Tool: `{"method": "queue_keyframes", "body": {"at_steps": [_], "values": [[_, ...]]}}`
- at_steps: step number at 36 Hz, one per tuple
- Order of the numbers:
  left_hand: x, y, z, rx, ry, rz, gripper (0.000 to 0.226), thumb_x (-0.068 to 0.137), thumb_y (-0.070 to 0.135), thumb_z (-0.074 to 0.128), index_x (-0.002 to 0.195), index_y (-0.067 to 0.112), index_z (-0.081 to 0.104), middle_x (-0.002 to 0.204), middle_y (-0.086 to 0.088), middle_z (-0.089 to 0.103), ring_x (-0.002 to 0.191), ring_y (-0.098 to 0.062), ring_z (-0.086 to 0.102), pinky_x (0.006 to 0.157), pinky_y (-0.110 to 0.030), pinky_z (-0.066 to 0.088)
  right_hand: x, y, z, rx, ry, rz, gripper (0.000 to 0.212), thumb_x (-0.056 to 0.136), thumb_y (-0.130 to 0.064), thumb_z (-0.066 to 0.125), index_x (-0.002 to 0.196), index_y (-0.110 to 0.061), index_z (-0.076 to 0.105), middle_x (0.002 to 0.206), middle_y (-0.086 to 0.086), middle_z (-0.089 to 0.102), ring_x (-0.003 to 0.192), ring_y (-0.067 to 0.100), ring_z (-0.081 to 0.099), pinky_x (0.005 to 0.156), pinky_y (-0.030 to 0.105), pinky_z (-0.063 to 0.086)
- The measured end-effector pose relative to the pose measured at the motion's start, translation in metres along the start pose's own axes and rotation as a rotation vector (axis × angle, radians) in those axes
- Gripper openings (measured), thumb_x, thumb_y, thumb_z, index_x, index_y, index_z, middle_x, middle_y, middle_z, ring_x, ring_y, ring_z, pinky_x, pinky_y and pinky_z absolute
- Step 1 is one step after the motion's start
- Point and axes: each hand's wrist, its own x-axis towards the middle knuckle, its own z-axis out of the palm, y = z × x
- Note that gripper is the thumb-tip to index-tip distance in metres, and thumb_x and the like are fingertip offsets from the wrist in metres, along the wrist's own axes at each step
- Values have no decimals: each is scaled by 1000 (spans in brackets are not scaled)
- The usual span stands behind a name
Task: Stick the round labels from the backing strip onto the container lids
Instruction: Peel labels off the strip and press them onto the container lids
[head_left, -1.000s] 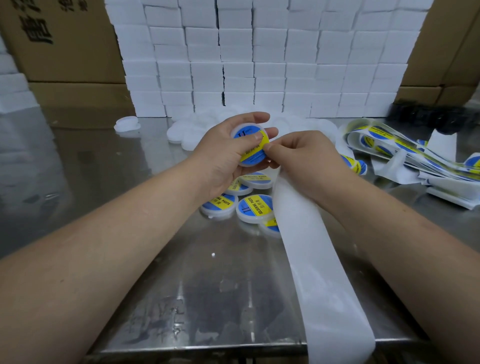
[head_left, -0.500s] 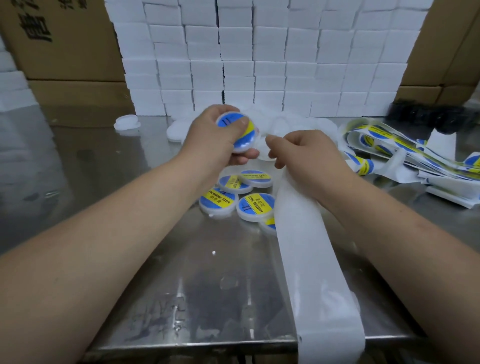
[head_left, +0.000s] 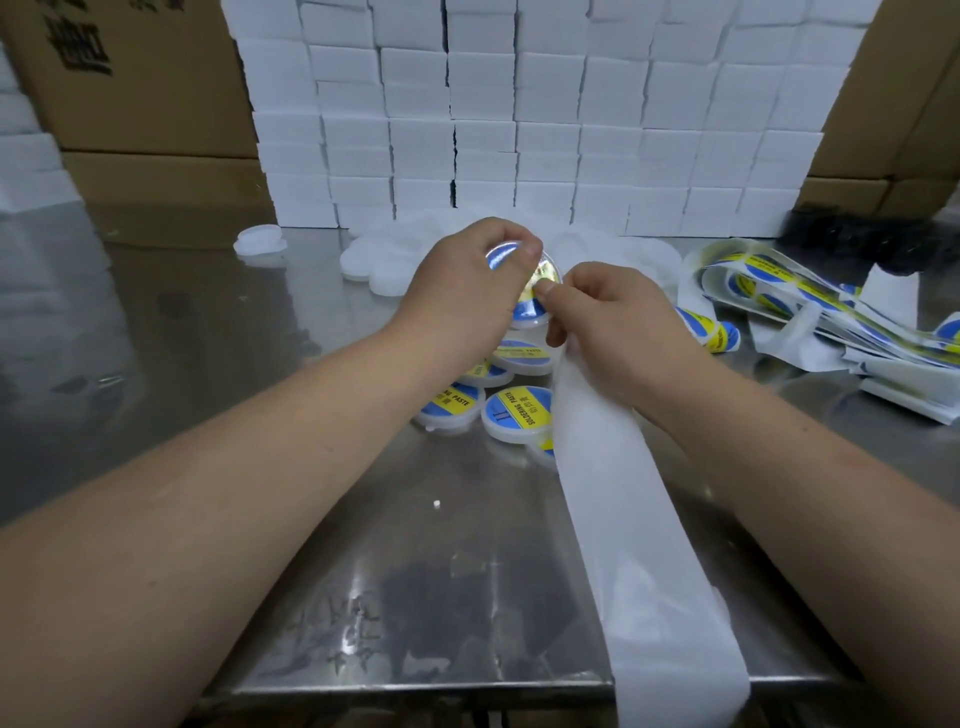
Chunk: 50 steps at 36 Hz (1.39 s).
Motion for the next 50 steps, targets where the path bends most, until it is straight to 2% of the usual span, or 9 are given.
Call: {"method": "queue_keyframes", "body": {"at_steps": [5, 13, 18, 23, 35, 39, 42, 47, 50], "values": [[1, -7, 0, 77, 47, 56, 18, 93, 32, 48, 80, 28, 60, 72, 17, 57, 68, -1, 52, 66, -21, 43, 0, 1, 1, -32, -6, -5, 41, 91, -36, 49, 56, -16, 53, 54, -5, 58, 47, 1, 43, 54, 24, 34], [2, -16, -5, 310, -5, 44, 33, 94, 37, 45, 75, 16, 64, 67, -1, 58, 67, -15, 51, 61, -27, 38, 4, 8, 0, -16, 2, 55, 50, 94, -41, 41, 52, -20, 57, 46, -13, 59, 47, -3, 50, 57, 15, 39], [2, -17, -2, 509, -154, -26, 46, 96, 33, 40, 52, 18, 37, 56, -4, 37, 61, -23, 41, 51, -30, 28, 5, 6, -2, -46, 50, 8, 27, 89, -24, 50, 65, -17, 60, 67, -4, 63, 55, 0, 48, 56, 17, 38], [0, -18, 0, 612, -146, -8, 29, 91, 37, 46, 115, 32, 61, 115, 0, 54, 109, -20, 50, 87, -30, 40, 5, 4, -4, -10, 87, -53, 30, 78, -2, 46, 73, -30, 54, 72, -16, 53, 59, -8, 46, 51, 3, 31], [-2, -6, 0, 17, -144, -88, 36, 96, 39, 39, 79, 25, 67, 85, 14, 65, 89, -7, 58, 79, -20, 42, -2, -4, -6, 105, 67, -194, 51, 78, 0, 50, 112, -37, 41, 114, -4, 52, 79, -2, 46, 67, 14, 35], [-4, -3, 2, -105, -135, -40, 26, 95, 27, 45, 94, 18, 69, 98, -1, 69, 99, -16, 60, 92, -30, 44, -3, -7, -6, 195, 93, -188, 58, 81, -5, 56, 129, -30, 37, 129, -16, 41, 88, 13, 61, 74, 22, 47], [-5, -1, 3, -204, -147, 7, 23, 94, 19, 48, 98, 33, 66, 94, 17, 68, 89, 6, 61, 84, -11, 45, -2, -7, -5, 269, 118, -174, 65, 82, -11, 63, 137, -24, 32, 128, -15, 38, 91, 3, 58, 74, 12, 46], [-7, 1, 1, -238, -107, 65, 23, 90, 17, 57, 84, 35, 68, 84, 20, 70, 85, 3, 64, 79, -13, 50, -3, -10, -5, 368, 216, -123, 58, 72, -26, 58, 126, -28, 36, 123, -12, 43, 117, 12, 51, 98, 34, 44], [-4, 1, -1, -276, -4, 35, 22, 91, 16, 55, 83, 34, 67, 78, 22, 68, 73, 8, 62, 66, -8, 47, 0, -12, -11, 431, 353, -109, 25, 81, -17, 56, 103, -24, 46, 98, -12, 52, 79, 15, 62, 75, 26, 53]]}}
